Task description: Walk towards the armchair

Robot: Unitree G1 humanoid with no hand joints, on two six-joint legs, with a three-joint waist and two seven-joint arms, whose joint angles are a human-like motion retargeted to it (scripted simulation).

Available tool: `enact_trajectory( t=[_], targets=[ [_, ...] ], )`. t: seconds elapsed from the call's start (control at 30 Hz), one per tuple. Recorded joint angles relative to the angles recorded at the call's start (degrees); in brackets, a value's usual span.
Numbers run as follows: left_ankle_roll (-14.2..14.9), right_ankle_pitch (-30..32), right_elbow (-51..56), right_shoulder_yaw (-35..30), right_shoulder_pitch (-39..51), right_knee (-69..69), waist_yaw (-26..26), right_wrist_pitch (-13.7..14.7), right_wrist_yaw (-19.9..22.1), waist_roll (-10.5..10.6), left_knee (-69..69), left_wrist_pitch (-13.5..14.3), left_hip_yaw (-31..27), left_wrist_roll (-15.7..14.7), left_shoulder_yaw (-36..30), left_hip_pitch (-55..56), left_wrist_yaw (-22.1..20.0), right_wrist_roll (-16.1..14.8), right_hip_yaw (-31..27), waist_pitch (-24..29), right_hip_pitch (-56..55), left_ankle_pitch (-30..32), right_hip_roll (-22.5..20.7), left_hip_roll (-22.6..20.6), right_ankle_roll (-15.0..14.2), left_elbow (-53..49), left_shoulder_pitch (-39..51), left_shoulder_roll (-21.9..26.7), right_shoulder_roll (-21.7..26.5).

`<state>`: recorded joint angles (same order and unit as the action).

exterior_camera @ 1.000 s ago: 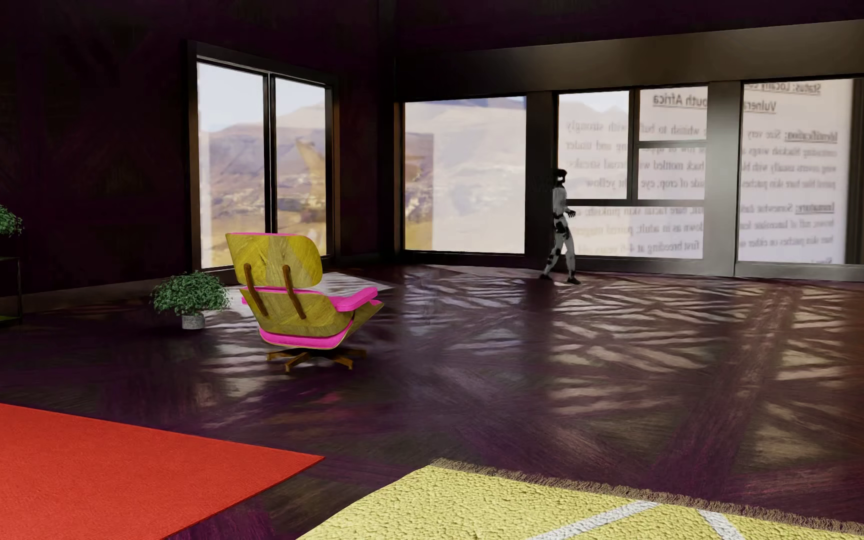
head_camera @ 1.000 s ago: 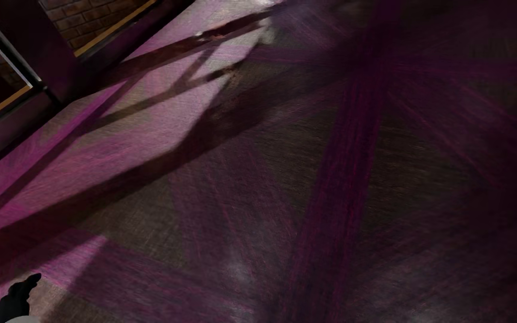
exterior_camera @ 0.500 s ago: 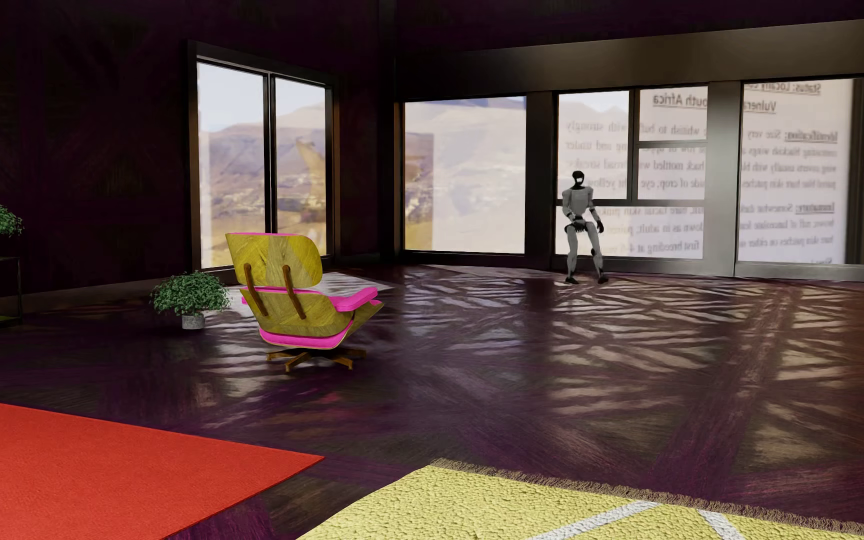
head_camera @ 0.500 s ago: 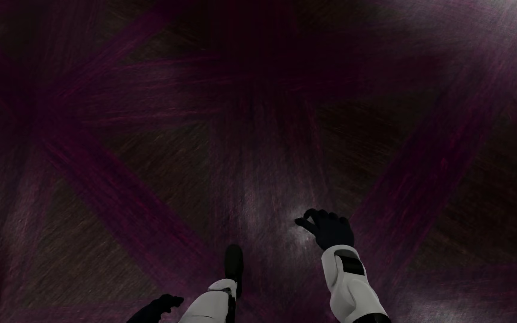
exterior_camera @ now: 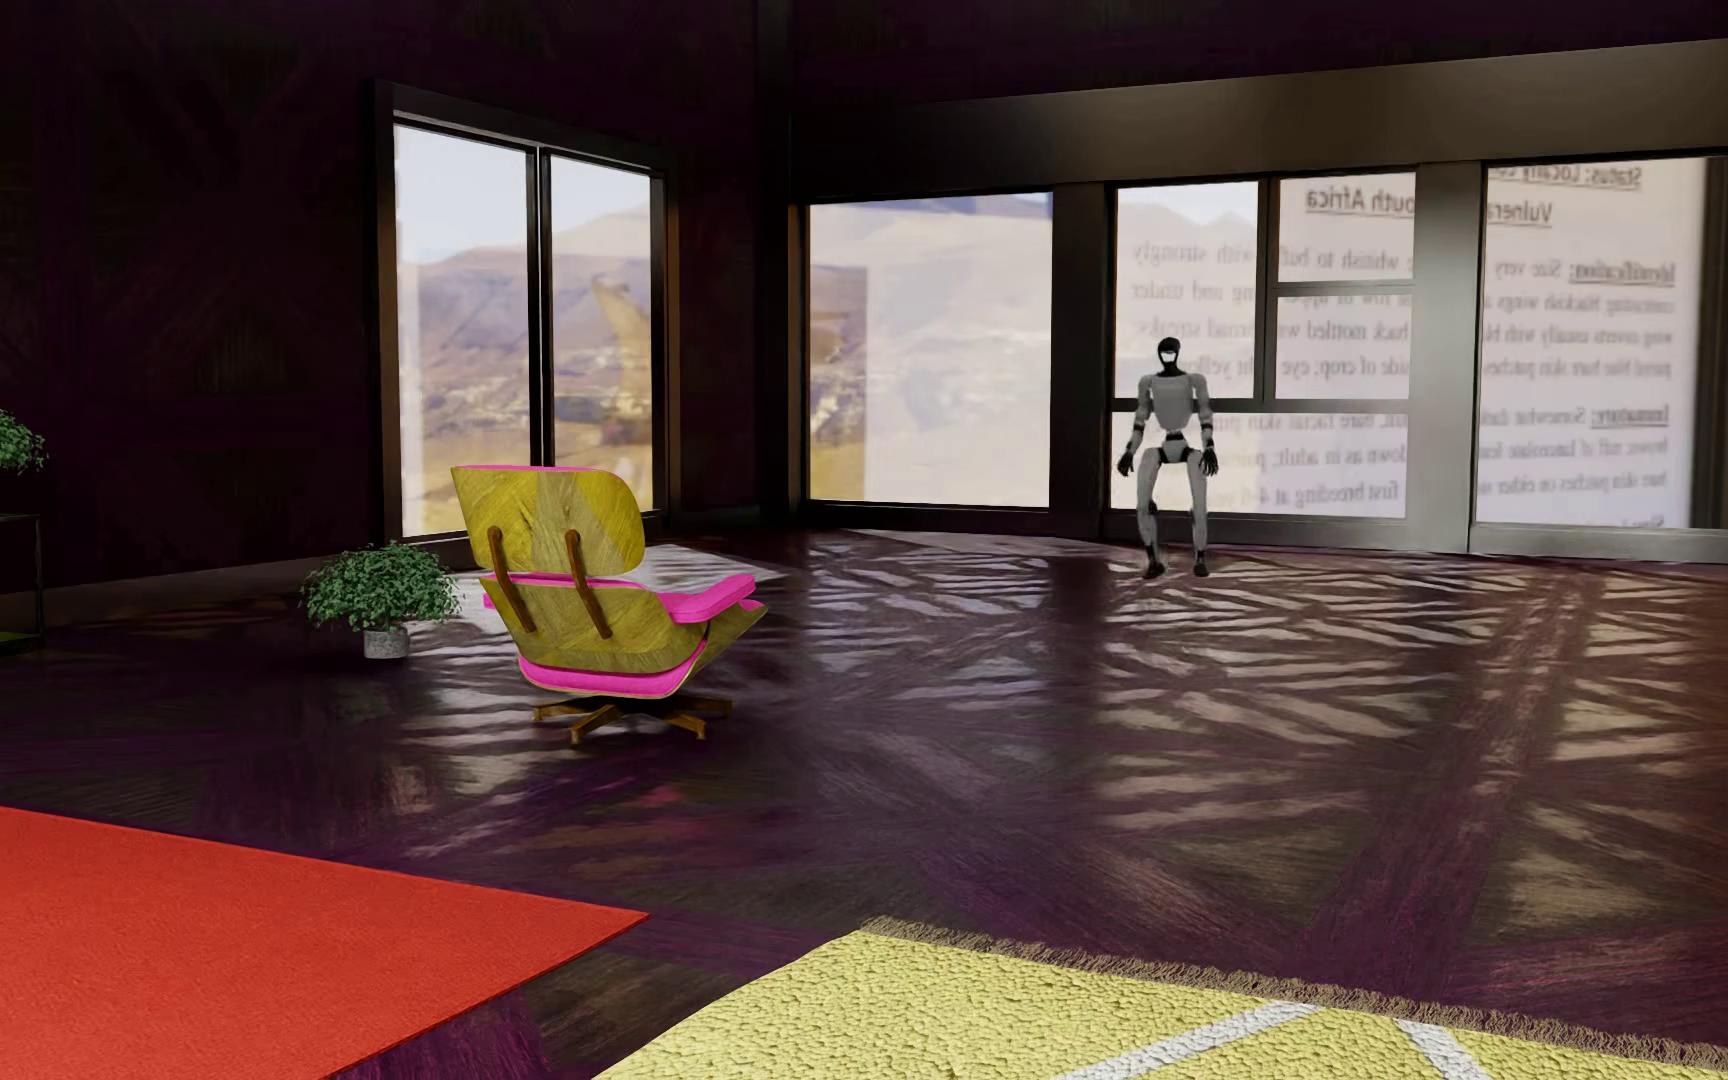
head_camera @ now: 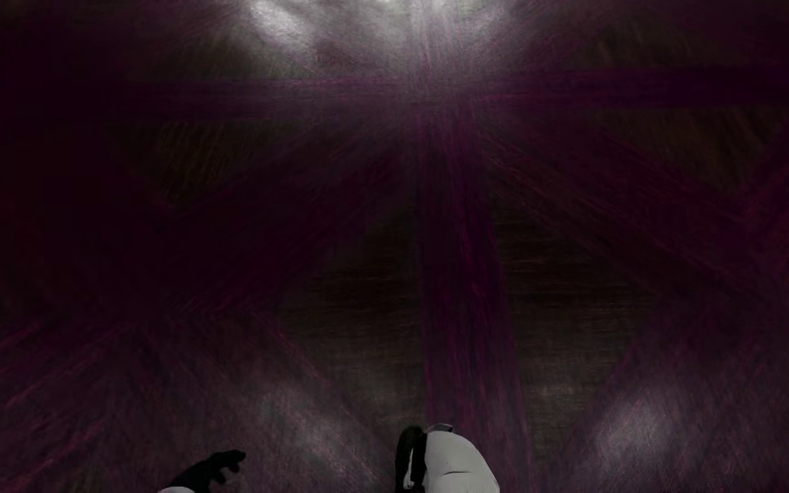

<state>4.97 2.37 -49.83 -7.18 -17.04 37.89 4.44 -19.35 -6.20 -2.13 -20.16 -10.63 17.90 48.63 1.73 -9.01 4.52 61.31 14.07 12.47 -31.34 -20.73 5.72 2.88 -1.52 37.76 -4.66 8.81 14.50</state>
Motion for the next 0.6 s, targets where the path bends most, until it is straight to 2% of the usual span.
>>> enact_trajectory(
  t=[0.03,0.07,0.1,0.13,0.17,0.2,0.23,0.27,0.3,0.37,0.4,0.43,0.5,0.57,0.6],
  targets=[
    [0.4,2.3,-1.1,-1.3,-0.4,-16.1,0.3,0.7,-3.3,0.1,2.4,0.1,0.7,0.1,-2.1,-3.1,-0.8,3.5,4.4,0.0,2.3,-0.5,-0.6,-0.4,0.0,-2.2,1.1,1.2,0.1],
    [0.7,1.7,-1.4,-1.6,-0.7,-27.1,0.6,0.9,-5.7,0.3,4.2,-0.6,1.1,1.4,-4.2,-6.2,-2.1,6.2,6.7,0.2,3.3,-0.7,-1.8,-0.9,-0.1,-3.6,2.5,2.0,-0.5],
    [1.0,-1.0,-1.2,-0.8,-0.8,-31.4,0.9,1.1,-7.6,0.5,4.6,-2.1,1.7,2.4,-5.1,-8.7,-3.7,7.6,7.2,0.4,3.2,-1.0,-3.3,-1.2,-0.5,-4.3,3.6,2.3,-1.5],
    [1.6,1.1,-0.2,0.5,-0.5,-29.5,1.1,1.4,-8.7,0.9,3.1,-3.7,2.5,1.9,-4.4,-10.9,-5.2,8.4,5.6,0.5,2.8,-0.3,-4.9,-1.0,1.4,-4.8,3.7,1.8,-2.7],
    [1.5,4.3,1.7,2.9,-0.2,-25.3,1.4,1.4,-7.9,1.5,0.6,-4.6,2.8,0.0,-2.5,-12.2,-6.3,7.9,3.0,0.7,2.0,1.9,-6.7,-0.3,7.3,-5.4,3.0,0.7,-4.6],
    [1.0,7.7,3.9,5.8,-0.1,-21.5,1.6,1.2,-5.9,2.2,-3.5,-5.0,2.7,-2.3,-0.8,-12.6,-6.7,6.5,3.0,0.8,2.3,6.9,-7.3,0.8,10.1,-5.7,1.8,-0.4,-7.1],
    [-0.3,7.6,5.9,8.4,0.0,-17.4,1.8,1.1,-3.2,3.1,-11.4,-5.4,2.3,-4.3,0.2,-10.7,-6.2,5.1,3.8,0.9,2.7,13.0,-7.7,2.9,13.8,-5.4,0.5,-1.3,-9.7],
    [0.1,4.1,7.2,10.5,0.7,-13.3,1.8,0.6,-0.6,4.0,-23.1,-5.8,1.8,-5.0,-0.1,-6.9,-4.5,3.4,4.0,1.1,3.3,18.6,-8.2,6.2,14.3,-4.4,-0.5,-1.8,-12.5],
    [-2.4,0.6,7.4,11.3,2.2,-11.4,1.3,0.3,2.1,5.0,-35.1,-5.8,-0.9,-3.3,-2.0,-1.1,-2.1,2.4,3.7,1.2,5.1,25.4,-9.3,8.8,13.9,-3.4,-1.4,-1.6,-14.8],
    [-6.2,-3.9,4.9,7.9,7.4,-13.1,-0.2,0.2,8.5,6.3,-51.8,-3.9,-9.1,3.4,-6.9,12.4,2.6,5.4,2.3,1.2,11.7,20.2,-11.7,8.7,12.8,-2.8,-3.3,-0.9,-16.9],
    [-6.0,-5.4,3.3,5.5,10.7,-15.0,-1.1,0.9,10.9,6.6,-55.9,-2.7,-11.4,6.2,-7.8,18.9,3.0,7.2,1.3,1.0,15.4,19.9,-12.7,9.2,12.3,-3.4,-4.8,-1.1,-17.5],
    [-5.6,-6.9,1.9,3.9,14.1,-17.1,-2.1,2.5,12.4,6.7,-56.8,-2.3,-12.9,7.2,-7.6,24.8,2.8,8.3,0.1,0.6,19.2,19.7,-13.7,9.9,11.8,-4.5,-6.6,-2.2,-17.8],
    [-7.3,-10.2,2.5,1.4,20.8,-20.2,-4.3,7.2,12.6,6.9,-49.8,-2.0,-13.9,6.3,-5.2,34.3,0.5,7.1,-2.6,-0.2,25.9,18.7,-15.5,10.9,11.1,-8.1,-10.9,-4.0,-18.5],
    [-8.7,-14.6,6.5,-2.8,26.4,-21.5,-5.8,12.7,10.0,7.3,-31.3,-2.7,-10.1,4.1,-2.2,38.6,-2.3,5.4,-5.1,-0.8,31.7,18.4,-17.0,11.7,10.4,-10.6,-14.4,-5.3,-17.2],
    [-6.7,-17.1,9.5,-5.2,28.6,-21.5,-6.3,14.5,9.4,7.5,-17.6,-3.3,-8.9,3.6,-1.2,38.7,-3.1,4.8,-6.1,-1.0,34.4,19.4,-17.4,9.9,10.0,-11.0,-15.8,-5.9,-15.9]
  ],
)
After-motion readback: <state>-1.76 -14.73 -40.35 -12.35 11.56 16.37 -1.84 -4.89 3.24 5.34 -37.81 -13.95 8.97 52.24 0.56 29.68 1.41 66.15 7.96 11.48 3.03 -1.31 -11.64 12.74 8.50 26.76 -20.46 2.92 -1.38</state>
